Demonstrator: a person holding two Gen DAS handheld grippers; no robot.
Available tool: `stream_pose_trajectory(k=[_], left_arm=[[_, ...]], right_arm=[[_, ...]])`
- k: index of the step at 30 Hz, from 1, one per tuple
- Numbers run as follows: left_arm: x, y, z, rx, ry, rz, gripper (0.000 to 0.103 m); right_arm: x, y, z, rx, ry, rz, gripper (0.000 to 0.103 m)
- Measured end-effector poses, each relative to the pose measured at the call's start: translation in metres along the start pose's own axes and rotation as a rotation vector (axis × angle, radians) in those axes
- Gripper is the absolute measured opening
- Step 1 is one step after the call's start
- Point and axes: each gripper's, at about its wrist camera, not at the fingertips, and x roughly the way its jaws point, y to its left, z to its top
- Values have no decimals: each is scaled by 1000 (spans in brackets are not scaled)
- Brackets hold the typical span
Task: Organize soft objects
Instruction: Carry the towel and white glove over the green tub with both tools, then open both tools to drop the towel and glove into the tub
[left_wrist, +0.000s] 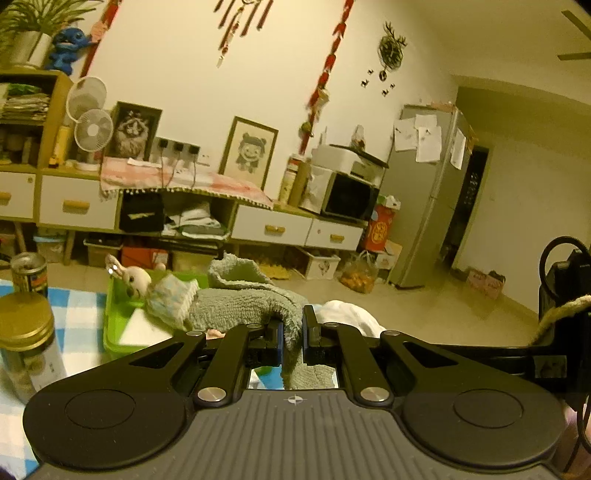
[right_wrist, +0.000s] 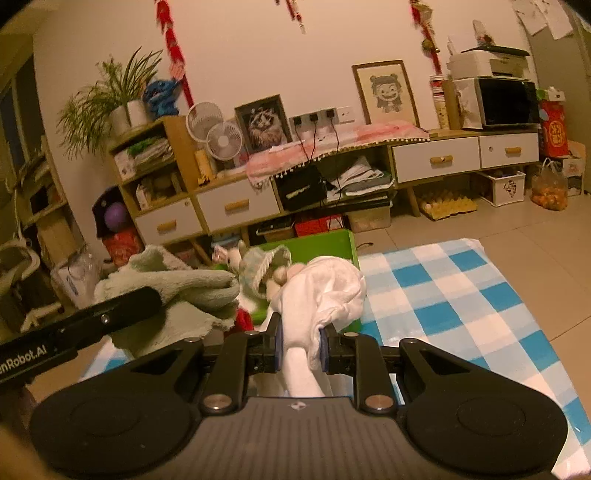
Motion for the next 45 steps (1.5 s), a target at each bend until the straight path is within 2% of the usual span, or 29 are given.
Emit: stream_pose_trajectory(k=[9, 18, 21, 25, 30, 45], left_arm=[[13, 21, 23, -37, -7, 41, 5], [35, 51, 43, -31, 11, 106, 5], [50, 67, 48, -40, 38, 126, 5], [79, 89, 49, -57, 113, 143, 6], [107, 111, 41, -99, 176, 166, 6], [156, 132, 16, -73, 306, 227, 6]], right_arm=[[20, 6, 31, 77, -42, 10, 14], [55, 16, 47, 129, -32, 39, 14], [73, 14, 48, 155, -12, 56, 14], [100, 10, 51, 189, 25, 47, 14], [128, -3, 46, 294, 60, 35, 14], [164, -11, 30, 309, 133, -57, 14]])
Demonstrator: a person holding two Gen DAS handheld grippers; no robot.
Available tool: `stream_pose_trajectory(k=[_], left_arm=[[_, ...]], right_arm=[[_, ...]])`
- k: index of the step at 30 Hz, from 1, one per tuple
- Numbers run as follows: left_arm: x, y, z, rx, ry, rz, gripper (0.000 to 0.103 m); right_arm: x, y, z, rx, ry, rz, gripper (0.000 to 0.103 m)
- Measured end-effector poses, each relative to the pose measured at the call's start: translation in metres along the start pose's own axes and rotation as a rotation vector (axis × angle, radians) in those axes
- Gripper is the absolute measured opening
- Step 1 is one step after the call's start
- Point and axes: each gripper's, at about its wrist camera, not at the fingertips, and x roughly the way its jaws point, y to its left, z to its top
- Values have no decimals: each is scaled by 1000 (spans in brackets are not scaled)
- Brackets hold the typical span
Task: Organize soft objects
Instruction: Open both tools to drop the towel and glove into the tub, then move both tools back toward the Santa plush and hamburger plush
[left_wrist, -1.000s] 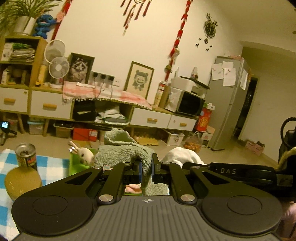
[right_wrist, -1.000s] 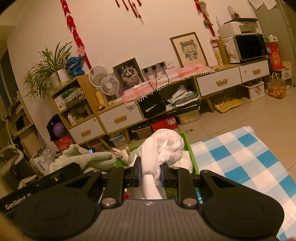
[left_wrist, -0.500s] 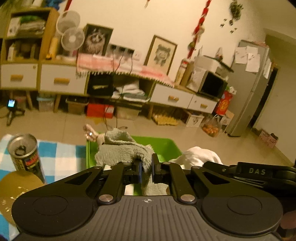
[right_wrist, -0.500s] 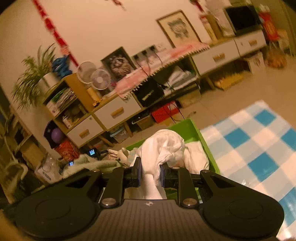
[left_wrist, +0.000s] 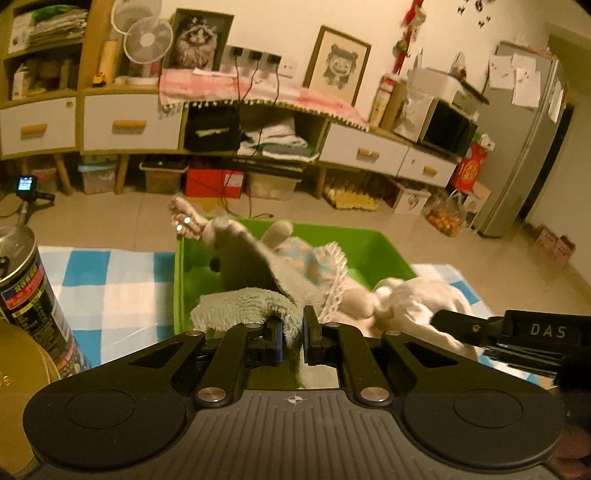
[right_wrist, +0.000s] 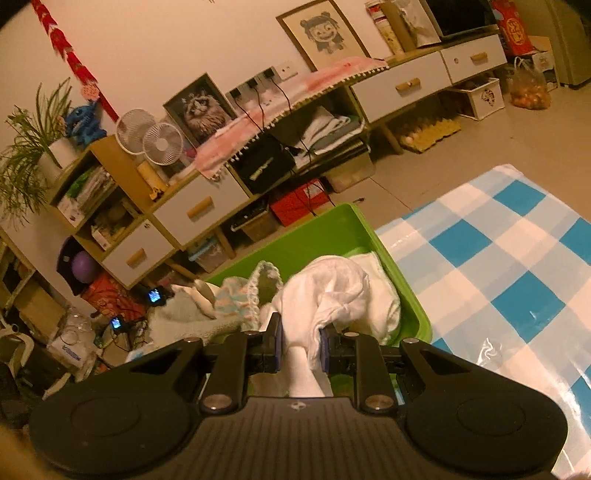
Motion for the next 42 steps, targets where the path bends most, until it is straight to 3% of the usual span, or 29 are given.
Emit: stream_pose_trajectory(k=[6, 9, 11, 13, 16, 20, 30, 42], left_arm=[[11, 4, -2, 15, 63, 49, 10], [10, 4, -3, 10, 62, 59, 18], [6, 4, -2, 3, 42, 63, 48], [-1, 1, -1, 15, 6, 78, 66], [-10, -5, 2, 49, -18, 89, 79], [-20, -14, 4, 91, -35, 132, 89], [-58, -21, 4, 89, -111, 199, 98], [-90, -27, -9, 64, -80, 231, 98]], right_arm=[[6, -2, -3, -30, 37, -42, 16], [4, 0, -4, -38, 36, -52, 17], [3, 0, -3, -33, 39, -51, 21], [0, -1, -1, -16, 39, -47, 29], [-7, -3, 1, 0, 20, -42, 51], [-19, -2, 5, -12, 4, -62, 53], [-51, 1, 10, -62, -8, -105, 58], [-88, -6, 5, -71, -3, -89, 61]])
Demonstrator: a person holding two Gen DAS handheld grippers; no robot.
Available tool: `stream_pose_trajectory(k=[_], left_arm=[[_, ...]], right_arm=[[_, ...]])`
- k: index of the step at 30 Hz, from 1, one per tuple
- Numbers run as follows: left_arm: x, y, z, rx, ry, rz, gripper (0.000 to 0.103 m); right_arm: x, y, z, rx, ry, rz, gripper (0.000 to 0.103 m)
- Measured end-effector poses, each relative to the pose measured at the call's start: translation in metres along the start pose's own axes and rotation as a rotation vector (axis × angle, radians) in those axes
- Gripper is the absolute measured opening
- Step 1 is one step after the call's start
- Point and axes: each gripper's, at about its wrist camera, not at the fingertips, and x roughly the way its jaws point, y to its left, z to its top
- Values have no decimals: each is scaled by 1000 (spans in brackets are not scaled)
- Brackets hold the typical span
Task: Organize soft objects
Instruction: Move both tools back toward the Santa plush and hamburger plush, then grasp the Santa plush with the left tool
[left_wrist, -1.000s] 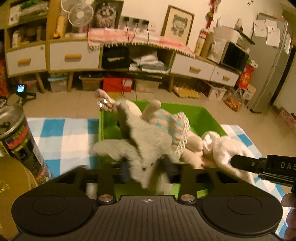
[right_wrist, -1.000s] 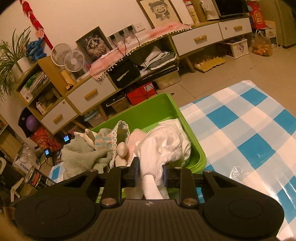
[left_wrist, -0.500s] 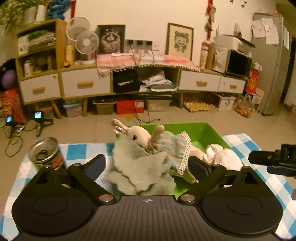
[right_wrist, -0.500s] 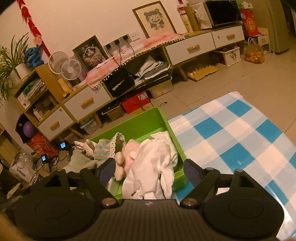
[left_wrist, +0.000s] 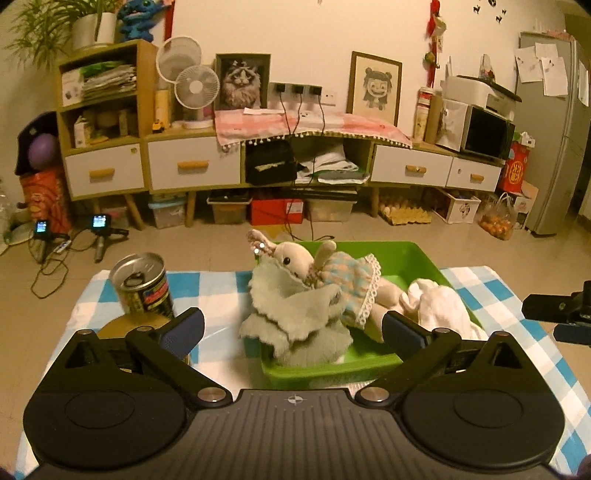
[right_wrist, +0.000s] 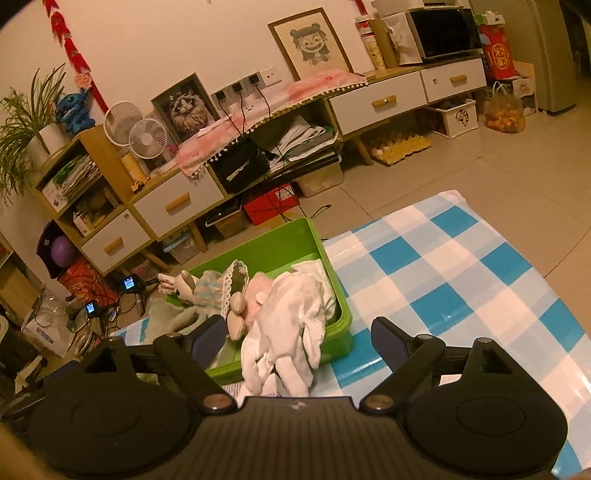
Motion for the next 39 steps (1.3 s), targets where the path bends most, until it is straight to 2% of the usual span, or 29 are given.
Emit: stream_pose_trajectory(k=[14, 22, 26, 39], left_arm=[[-34, -8, -23, -4, 45, -63, 98], [-45, -12, -34, -29, 73, -138, 98], [-45, -13, -39, -48, 117, -179, 98], [-46, -28, -58, 41, 142, -171, 98]], right_arm=[[-26, -5, -13, -67, -1, 8, 61], [-32, -8, -19, -103, 12, 3, 61], [-36, -9, -23, -120, 20, 11, 61], [-40, -15, -45, -178, 75, 3, 67]])
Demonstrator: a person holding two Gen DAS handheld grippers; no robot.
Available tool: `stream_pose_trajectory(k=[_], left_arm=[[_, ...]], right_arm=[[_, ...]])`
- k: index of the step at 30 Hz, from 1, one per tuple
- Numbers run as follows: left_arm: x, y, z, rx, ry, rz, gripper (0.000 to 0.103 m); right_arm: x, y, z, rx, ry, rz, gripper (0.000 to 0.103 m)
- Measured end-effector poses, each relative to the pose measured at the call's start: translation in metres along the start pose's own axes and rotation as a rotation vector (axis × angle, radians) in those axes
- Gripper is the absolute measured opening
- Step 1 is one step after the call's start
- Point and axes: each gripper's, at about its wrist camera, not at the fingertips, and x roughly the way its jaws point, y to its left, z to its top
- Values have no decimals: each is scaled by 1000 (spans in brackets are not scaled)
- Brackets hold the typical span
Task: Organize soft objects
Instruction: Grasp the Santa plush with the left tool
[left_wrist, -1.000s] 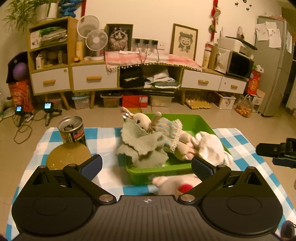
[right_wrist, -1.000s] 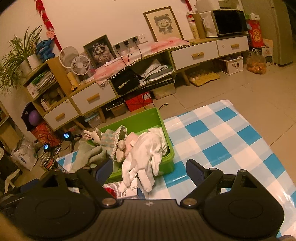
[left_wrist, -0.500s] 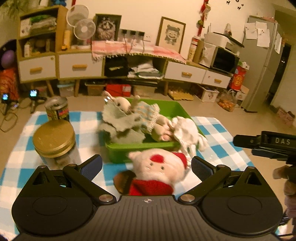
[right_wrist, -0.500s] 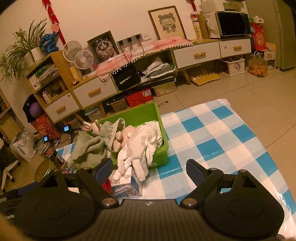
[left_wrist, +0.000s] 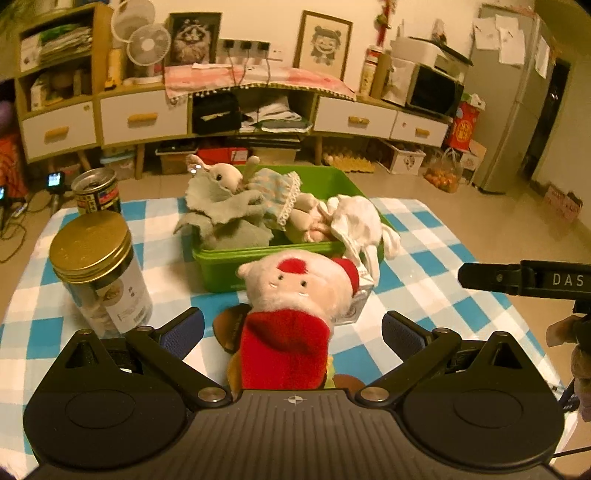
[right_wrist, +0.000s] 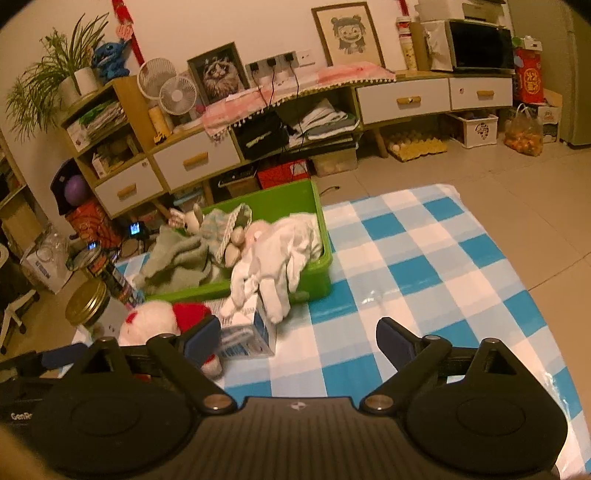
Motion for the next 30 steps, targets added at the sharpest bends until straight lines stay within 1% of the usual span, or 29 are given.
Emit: stream_pose_trajectory(k=[7, 12, 14, 15, 16, 17, 18, 19, 23, 27, 30], left_arm=[[13, -9, -10, 48, -11, 15, 97], [18, -9, -12, 59, -33, 17, 92], [18, -6, -12, 52, -48, 11, 84], [18, -6, -11, 45, -55, 9, 82], [18, -4, -11, 37, -63, 1, 76], [18, -3, -11, 31, -66, -8, 68], [19, -1, -11, 24, -65, -15, 62], [20, 0, -10, 13, -59, -18, 52], [18, 8, -8, -37, -59, -42, 44], [10, 14, -7, -40, -79, -37, 42], [2, 23, -7, -61, -93, -33, 41]], right_arm=[[11, 7, -17, -59, 53, -23, 67], [17, 16, -27, -114, 79, -27, 67], [20, 19, -30, -129, 89, -25, 67], [20, 21, -31, -138, 93, -24, 67], [21, 23, -32, -147, 97, -22, 67], [22, 25, -33, -155, 99, -21, 67], [23, 27, -35, -164, 101, -20, 67], [24, 29, -36, -171, 103, -18, 67], [28, 37, -41, -195, 115, 9, 67], [33, 44, -47, -206, 132, 52, 67], [36, 49, -50, -216, 139, 71, 67]])
